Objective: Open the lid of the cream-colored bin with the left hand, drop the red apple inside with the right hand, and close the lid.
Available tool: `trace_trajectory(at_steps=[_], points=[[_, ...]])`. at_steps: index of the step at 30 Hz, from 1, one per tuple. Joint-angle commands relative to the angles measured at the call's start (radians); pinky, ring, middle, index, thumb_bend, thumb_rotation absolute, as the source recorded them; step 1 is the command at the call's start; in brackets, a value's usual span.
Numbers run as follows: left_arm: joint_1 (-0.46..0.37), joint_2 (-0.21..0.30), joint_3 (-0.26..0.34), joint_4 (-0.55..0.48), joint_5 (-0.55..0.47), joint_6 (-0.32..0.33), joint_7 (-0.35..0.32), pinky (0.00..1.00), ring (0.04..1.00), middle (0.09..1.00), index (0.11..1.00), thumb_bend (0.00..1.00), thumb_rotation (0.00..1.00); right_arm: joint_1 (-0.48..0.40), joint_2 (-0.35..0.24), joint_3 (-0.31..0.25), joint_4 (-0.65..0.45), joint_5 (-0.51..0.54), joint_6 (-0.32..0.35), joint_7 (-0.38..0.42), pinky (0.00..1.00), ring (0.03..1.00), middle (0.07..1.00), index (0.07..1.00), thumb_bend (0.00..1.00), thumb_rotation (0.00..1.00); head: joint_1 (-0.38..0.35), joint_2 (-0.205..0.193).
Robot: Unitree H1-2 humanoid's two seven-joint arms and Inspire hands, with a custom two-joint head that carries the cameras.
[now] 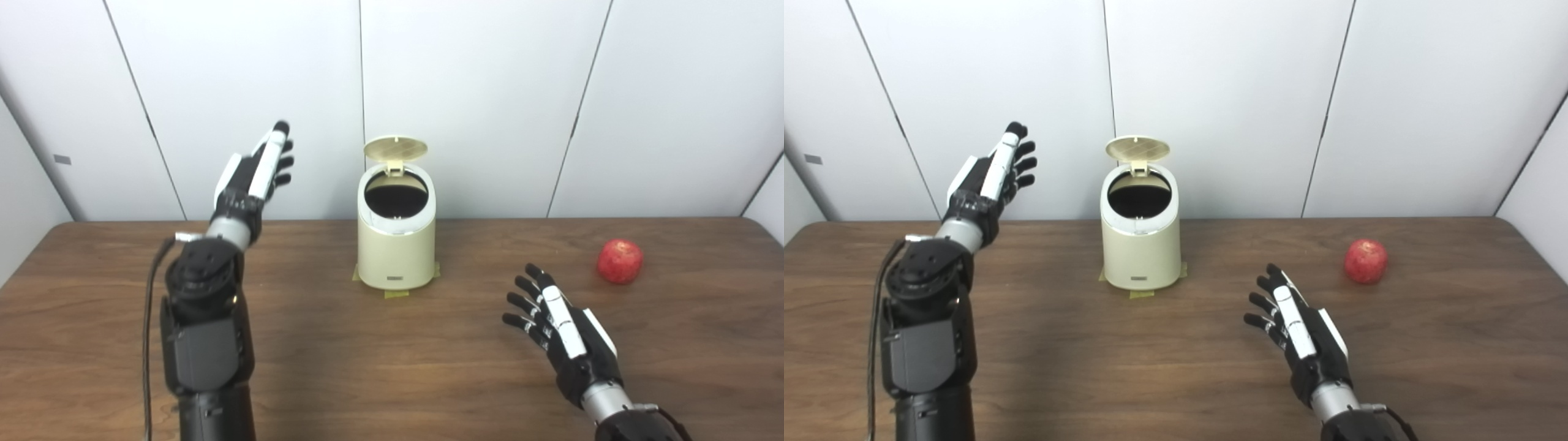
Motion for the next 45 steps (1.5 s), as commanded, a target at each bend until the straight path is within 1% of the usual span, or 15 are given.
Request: trace_trajectory(at_steps=[1,5,12,15,16,17,19,21,24,25,32,35,37,39,45], points=[[-0.018,0.022,-0.005,-0.029,-0.103,-0.005,0.003,1.00,0.999,1.000,1.000,0.62,1.00,-0.030,-0.009,0.005,-0.048,-0.014,-0.008,-0.001,0.79,0.916,0.945,0.953,0.50,0.88,-0.003,0.001],[0.086,0.022,-0.044,-0.044,-0.199,-0.049,0.041,1.00,1.000,1.000,1.000,0.63,1.00,-0.031,0.007,0.001,-0.061,-0.026,-0.012,-0.006,0.84,0.942,0.955,0.950,0.53,0.85,-0.014,0.001],[0.164,0.044,-0.112,-0.034,-0.289,-0.103,0.111,1.00,1.000,1.000,1.000,0.64,1.00,-0.059,0.000,-0.027,-0.068,-0.056,-0.056,-0.009,0.89,0.953,0.973,0.957,0.53,0.77,-0.036,0.008],[0.190,0.071,-0.154,-0.022,-0.294,-0.124,0.124,1.00,1.000,1.000,1.000,0.61,1.00,-0.077,-0.050,-0.037,-0.061,-0.128,-0.080,-0.017,0.92,0.944,0.966,0.959,0.49,0.72,-0.054,0.010],[0.197,0.081,-0.168,-0.011,-0.296,-0.138,0.124,1.00,1.000,1.000,1.000,0.61,1.00,-0.083,-0.072,-0.043,-0.051,-0.163,-0.085,-0.025,0.91,0.934,0.960,0.955,0.48,0.64,-0.058,0.011],[0.203,0.089,-0.179,0.003,-0.300,-0.154,0.125,1.00,1.000,1.000,1.000,0.62,1.00,-0.087,-0.100,-0.042,-0.040,-0.214,-0.093,-0.036,0.88,0.918,0.945,0.946,0.50,0.56,-0.063,0.011],[0.211,0.102,-0.199,0.040,-0.311,-0.201,0.124,1.00,1.000,1.000,1.000,0.62,1.00,-0.089,-0.154,-0.033,-0.033,-0.311,-0.111,-0.048,0.82,0.888,0.919,0.928,0.56,0.52,-0.072,0.012],[0.216,0.114,-0.217,0.081,-0.314,-0.258,0.127,1.00,1.000,1.000,1.000,0.63,1.00,-0.090,-0.187,-0.047,-0.046,-0.347,-0.114,-0.049,0.80,0.870,0.899,0.913,0.62,0.48,-0.078,0.011],[0.217,0.129,-0.239,0.134,-0.312,-0.329,0.133,1.00,1.000,1.000,1.000,0.63,1.00,-0.090,-0.217,-0.086,-0.066,-0.377,-0.075,-0.056,0.82,0.871,0.887,0.899,0.78,0.40,-0.091,0.012],[0.217,0.135,-0.246,0.145,-0.312,-0.342,0.133,1.00,1.000,1.000,1.000,0.64,1.00,-0.089,-0.229,-0.091,-0.070,-0.403,-0.065,-0.059,0.82,0.874,0.885,0.900,0.80,0.39,-0.093,0.012],[0.228,0.160,-0.265,0.173,-0.314,-0.379,0.153,1.00,1.000,1.000,1.000,0.62,1.00,-0.091,-0.329,-0.124,-0.010,-0.488,-0.123,-0.052,0.90,0.941,0.938,0.937,0.90,0.25,-0.163,0.002],[0.233,0.172,-0.267,0.184,-0.322,-0.394,0.157,1.00,1.000,1.000,1.000,0.63,1.00,-0.106,-0.361,-0.122,0.028,-0.531,-0.133,-0.055,0.88,0.943,0.957,0.949,0.93,0.24,-0.197,-0.009],[0.235,0.182,-0.268,0.189,-0.327,-0.400,0.161,1.00,1.000,1.000,1.000,0.63,1.00,-0.127,-0.371,-0.124,0.040,-0.539,-0.115,-0.046,0.84,0.933,0.964,0.951,0.95,0.21,-0.211,-0.014],[0.234,0.190,-0.269,0.193,-0.330,-0.399,0.165,1.00,1.000,1.000,1.000,0.63,1.00,-0.146,-0.390,-0.111,0.047,-0.570,-0.094,-0.031,0.81,0.931,0.965,0.954,0.94,0.17,-0.222,-0.018],[0.233,0.206,-0.280,0.208,-0.350,-0.395,0.152,1.00,1.000,1.000,1.000,0.64,1.00,-0.224,-0.459,-0.033,0.129,-0.692,-0.077,0.026,0.80,0.932,0.946,0.948,0.91,0.11,-0.238,-0.023]])
